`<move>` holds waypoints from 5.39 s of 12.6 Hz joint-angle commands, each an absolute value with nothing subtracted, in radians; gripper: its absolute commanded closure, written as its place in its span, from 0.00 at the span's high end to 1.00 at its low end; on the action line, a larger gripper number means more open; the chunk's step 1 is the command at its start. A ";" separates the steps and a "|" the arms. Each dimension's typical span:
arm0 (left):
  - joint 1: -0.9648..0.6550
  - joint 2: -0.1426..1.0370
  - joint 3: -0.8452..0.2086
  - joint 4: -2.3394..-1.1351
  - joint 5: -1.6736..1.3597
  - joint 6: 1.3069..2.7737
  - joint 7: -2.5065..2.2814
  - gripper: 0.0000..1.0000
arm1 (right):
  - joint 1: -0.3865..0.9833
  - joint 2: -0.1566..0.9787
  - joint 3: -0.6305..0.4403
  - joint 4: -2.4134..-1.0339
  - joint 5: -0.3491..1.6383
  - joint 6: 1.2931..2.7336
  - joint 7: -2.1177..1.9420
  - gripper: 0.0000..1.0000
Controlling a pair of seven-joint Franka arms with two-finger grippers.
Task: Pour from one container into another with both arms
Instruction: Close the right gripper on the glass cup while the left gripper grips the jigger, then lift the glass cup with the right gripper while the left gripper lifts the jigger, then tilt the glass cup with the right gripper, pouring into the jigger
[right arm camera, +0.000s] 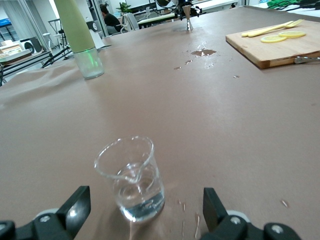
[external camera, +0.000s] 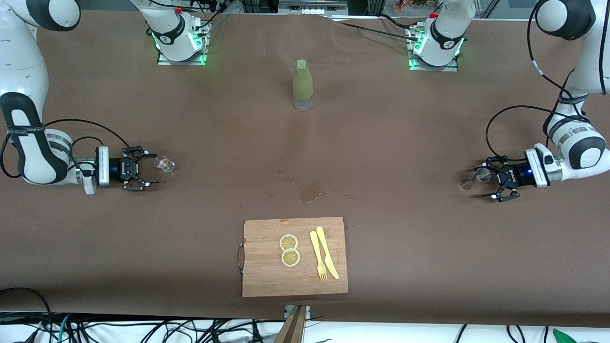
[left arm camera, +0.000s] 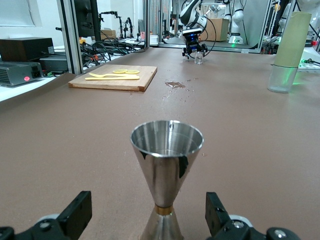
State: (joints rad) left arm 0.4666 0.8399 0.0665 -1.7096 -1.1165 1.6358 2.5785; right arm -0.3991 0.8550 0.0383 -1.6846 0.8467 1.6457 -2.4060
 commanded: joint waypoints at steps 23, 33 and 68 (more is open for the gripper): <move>0.402 0.902 0.022 -1.687 -1.232 1.509 2.593 0.00 | -0.342 0.871 0.038 -1.675 0.870 1.641 -2.427 0.51; 0.377 0.902 -0.127 -1.687 -1.235 1.542 2.528 0.00 | -0.213 0.841 0.038 -1.496 0.779 1.566 -2.173 0.25; 0.008 0.957 -0.518 -1.704 -1.604 2.324 2.533 0.00 | 0.587 0.795 0.029 -1.140 0.341 1.914 -0.693 0.27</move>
